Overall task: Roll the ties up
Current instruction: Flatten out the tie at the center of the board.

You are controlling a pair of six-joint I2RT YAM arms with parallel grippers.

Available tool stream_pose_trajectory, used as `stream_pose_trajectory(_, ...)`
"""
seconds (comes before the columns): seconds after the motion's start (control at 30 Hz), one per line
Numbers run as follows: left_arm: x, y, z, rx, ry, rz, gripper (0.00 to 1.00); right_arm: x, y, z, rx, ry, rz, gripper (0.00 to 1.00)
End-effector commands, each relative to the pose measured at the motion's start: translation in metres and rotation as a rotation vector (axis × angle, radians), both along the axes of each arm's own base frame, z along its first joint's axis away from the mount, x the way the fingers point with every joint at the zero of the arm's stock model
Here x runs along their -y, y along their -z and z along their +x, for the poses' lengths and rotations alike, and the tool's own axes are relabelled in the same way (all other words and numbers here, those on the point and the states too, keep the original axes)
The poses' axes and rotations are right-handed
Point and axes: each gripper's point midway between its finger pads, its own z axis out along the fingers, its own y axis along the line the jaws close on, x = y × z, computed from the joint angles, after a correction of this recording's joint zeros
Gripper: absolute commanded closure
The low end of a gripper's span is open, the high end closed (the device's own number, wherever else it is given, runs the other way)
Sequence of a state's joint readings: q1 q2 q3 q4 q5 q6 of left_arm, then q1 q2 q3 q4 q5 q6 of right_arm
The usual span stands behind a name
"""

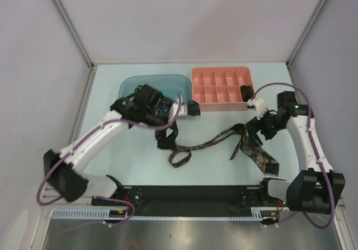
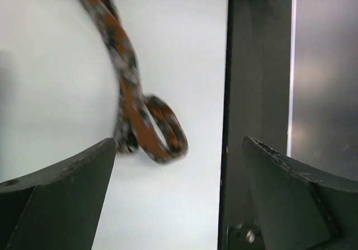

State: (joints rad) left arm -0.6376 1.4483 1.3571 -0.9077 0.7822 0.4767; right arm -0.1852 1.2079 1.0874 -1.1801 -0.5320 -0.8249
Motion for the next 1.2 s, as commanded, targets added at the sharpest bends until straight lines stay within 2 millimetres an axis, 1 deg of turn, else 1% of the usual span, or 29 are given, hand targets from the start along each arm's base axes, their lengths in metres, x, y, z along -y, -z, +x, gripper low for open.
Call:
stream_pose_trajectory(0.0,-0.050,0.060,-0.053,0.166,0.246,0.097,0.00,-0.020,0.026,0.021,0.035,-0.039,-0.137,0.03)
stream_pose_trajectory(0.03,-0.054,0.059,-0.056,0.226,0.261,0.080,0.01,-0.031,0.034,0.018,0.007,-0.049,-0.135,0.04)
stream_pose_trajectory(0.07,-0.055,0.063,-0.056,0.252,0.263,0.079,0.01,-0.035,0.038,0.021,0.005,-0.048,-0.139,0.05)
stream_pose_trajectory(0.1,-0.054,0.072,-0.057,0.275,0.279,0.079,0.01,-0.036,0.043,0.031,0.018,-0.023,-0.162,0.05)
stream_pose_trajectory(0.17,-0.050,0.076,-0.064,0.304,0.338,0.070,0.02,-0.047,0.050,0.037,0.010,0.005,-0.165,0.07)
stream_pose_trajectory(0.2,-0.044,0.081,-0.071,0.316,0.381,0.074,0.06,-0.045,0.056,0.040,-0.004,0.029,-0.190,0.08)
stream_pose_trajectory(0.23,-0.040,0.085,-0.073,0.326,0.398,0.081,0.07,-0.046,0.060,0.039,-0.011,0.033,-0.191,0.09)
stream_pose_trajectory(0.27,-0.036,0.093,-0.074,0.309,0.400,0.100,0.10,-0.048,0.061,0.045,-0.003,0.056,-0.186,0.11)
stream_pose_trajectory(0.33,-0.021,0.102,-0.072,0.347,0.421,0.107,0.14,-0.045,0.070,0.047,-0.015,0.071,-0.207,0.16)
stream_pose_trajectory(0.37,-0.016,0.113,-0.072,0.326,0.431,0.133,0.17,-0.044,0.074,0.047,-0.018,0.080,-0.210,0.18)
stream_pose_trajectory(0.4,-0.007,0.114,-0.071,0.347,0.447,0.127,0.21,-0.042,0.076,0.048,-0.022,0.089,-0.224,0.19)
stream_pose_trajectory(0.5,0.001,0.130,-0.067,0.351,0.459,0.170,0.30,-0.042,0.087,0.046,-0.059,0.094,-0.226,0.20)
stream_pose_trajectory(0.53,0.001,0.136,-0.065,0.359,0.461,0.187,0.31,-0.043,0.089,0.045,-0.063,0.093,-0.226,0.20)
stream_pose_trajectory(0.57,0.006,0.138,-0.061,0.389,0.458,0.187,0.32,-0.043,0.094,0.044,-0.079,0.088,-0.229,0.21)
stream_pose_trajectory(0.6,0.004,0.149,-0.059,0.385,0.454,0.216,0.32,-0.044,0.097,0.042,-0.086,0.076,-0.235,0.23)
stream_pose_trajectory(0.63,0.005,0.153,-0.055,0.393,0.443,0.229,0.33,-0.044,0.100,0.041,-0.093,0.074,-0.241,0.23)
stream_pose_trajectory(0.67,0.008,0.156,-0.043,0.424,0.400,0.250,0.34,-0.044,0.104,0.039,-0.106,0.068,-0.247,0.25)
stream_pose_trajectory(0.77,0.000,0.175,-0.032,0.429,0.360,0.337,0.35,-0.045,0.111,0.034,-0.130,0.031,-0.261,0.34)
stream_pose_trajectory(0.8,-0.002,0.178,-0.030,0.430,0.357,0.355,0.39,-0.045,0.115,0.031,-0.144,0.017,-0.267,0.40)
stream_pose_trajectory(0.87,-0.010,0.190,-0.033,0.403,0.380,0.406,0.48,-0.045,0.118,0.027,-0.157,-0.020,-0.278,0.46)
stream_pose_trajectory(0.9,-0.015,0.193,-0.034,0.397,0.387,0.430,0.59,-0.044,0.122,0.025,-0.173,-0.035,-0.286,0.53)
stream_pose_trajectory(0.93,-0.018,0.195,-0.036,0.391,0.396,0.440,0.67,-0.043,0.123,0.024,-0.179,-0.049,-0.291,0.58)
stream_pose_trajectory(0.97,-0.025,0.192,-0.038,0.373,0.410,0.455,0.73,-0.043,0.123,0.017,-0.198,-0.100,-0.286,0.64)
stream_pose_trajectory(1.0,-0.025,0.185,-0.047,0.331,0.429,0.417,0.85,-0.044,0.120,0.014,-0.204,-0.130,-0.279,0.77)
stream_pose_trajectory(1.03,-0.025,0.174,-0.055,0.304,0.468,0.370,0.90,-0.044,0.115,0.013,-0.199,-0.160,-0.274,0.81)
stream_pose_trajectory(1.07,-0.036,0.145,-0.058,0.276,0.461,0.324,0.95,-0.043,0.111,0.000,-0.229,-0.231,-0.267,0.87)
stream_pose_trajectory(1.1,-0.033,0.122,-0.075,0.212,0.497,0.195,1.00,-0.042,0.102,-0.005,-0.217,-0.276,-0.257,0.99)
stream_pose_trajectory(1.13,-0.038,0.102,-0.076,0.246,0.541,0.122,1.00,-0.040,0.097,-0.012,-0.225,-0.315,-0.251,1.00)
stream_pose_trajectory(1.17,-0.057,0.077,-0.077,0.236,0.507,0.090,1.00,-0.035,0.090,-0.025,-0.245,-0.395,-0.244,1.00)
